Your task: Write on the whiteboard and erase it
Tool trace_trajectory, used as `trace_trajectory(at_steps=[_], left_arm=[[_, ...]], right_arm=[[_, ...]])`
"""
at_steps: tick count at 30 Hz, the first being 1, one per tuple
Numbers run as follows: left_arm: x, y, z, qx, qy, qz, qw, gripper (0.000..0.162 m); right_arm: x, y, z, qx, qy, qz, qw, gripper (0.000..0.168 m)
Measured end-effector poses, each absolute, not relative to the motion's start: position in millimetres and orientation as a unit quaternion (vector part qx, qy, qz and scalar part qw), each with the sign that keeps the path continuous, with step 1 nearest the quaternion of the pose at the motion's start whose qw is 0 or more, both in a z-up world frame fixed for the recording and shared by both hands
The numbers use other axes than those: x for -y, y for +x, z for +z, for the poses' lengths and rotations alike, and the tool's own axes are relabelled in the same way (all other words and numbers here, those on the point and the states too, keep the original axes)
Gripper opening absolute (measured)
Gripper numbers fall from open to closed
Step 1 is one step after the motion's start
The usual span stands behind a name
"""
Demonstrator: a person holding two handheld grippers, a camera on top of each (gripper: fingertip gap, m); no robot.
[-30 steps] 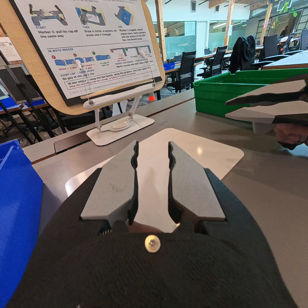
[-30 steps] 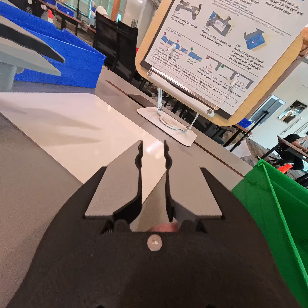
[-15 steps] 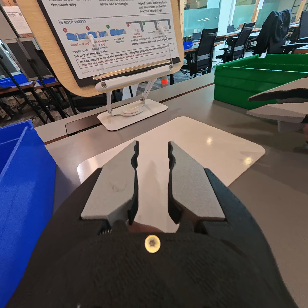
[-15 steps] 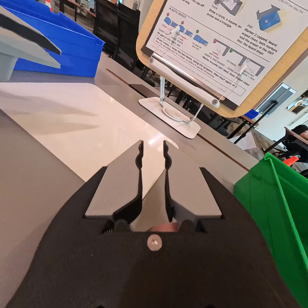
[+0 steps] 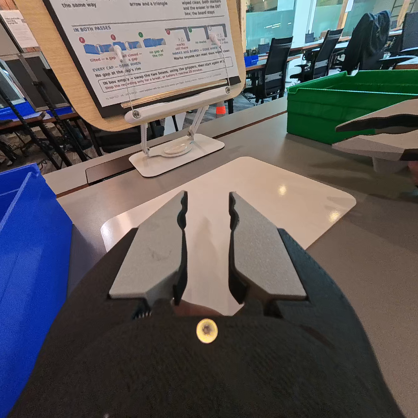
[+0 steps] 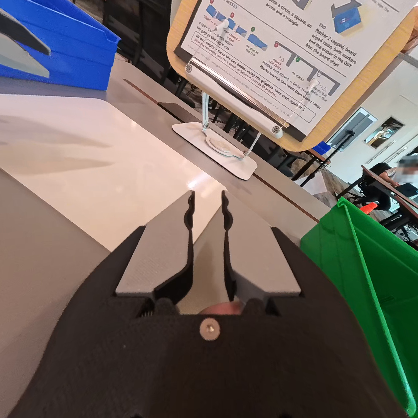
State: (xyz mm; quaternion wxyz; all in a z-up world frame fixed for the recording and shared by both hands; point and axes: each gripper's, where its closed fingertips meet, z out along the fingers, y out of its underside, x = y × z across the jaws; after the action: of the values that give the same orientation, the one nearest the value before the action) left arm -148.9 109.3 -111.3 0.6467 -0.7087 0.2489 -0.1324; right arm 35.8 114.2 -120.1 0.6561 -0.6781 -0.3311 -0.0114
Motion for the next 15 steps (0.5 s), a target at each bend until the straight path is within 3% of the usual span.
trace_trajectory(at_steps=[12,15], left_arm=[[-107,-150,-110,-0.247,-0.706,-0.128,0.652,0.033],[-108,-150,-111,-0.248,-0.707,-0.129,0.65,0.033]], right_arm=[[-114,45,-123,0.338,-0.675,-0.05,0.654,0.014],[-113,49,-122,0.335,-0.674,-0.049,0.656,0.0]])
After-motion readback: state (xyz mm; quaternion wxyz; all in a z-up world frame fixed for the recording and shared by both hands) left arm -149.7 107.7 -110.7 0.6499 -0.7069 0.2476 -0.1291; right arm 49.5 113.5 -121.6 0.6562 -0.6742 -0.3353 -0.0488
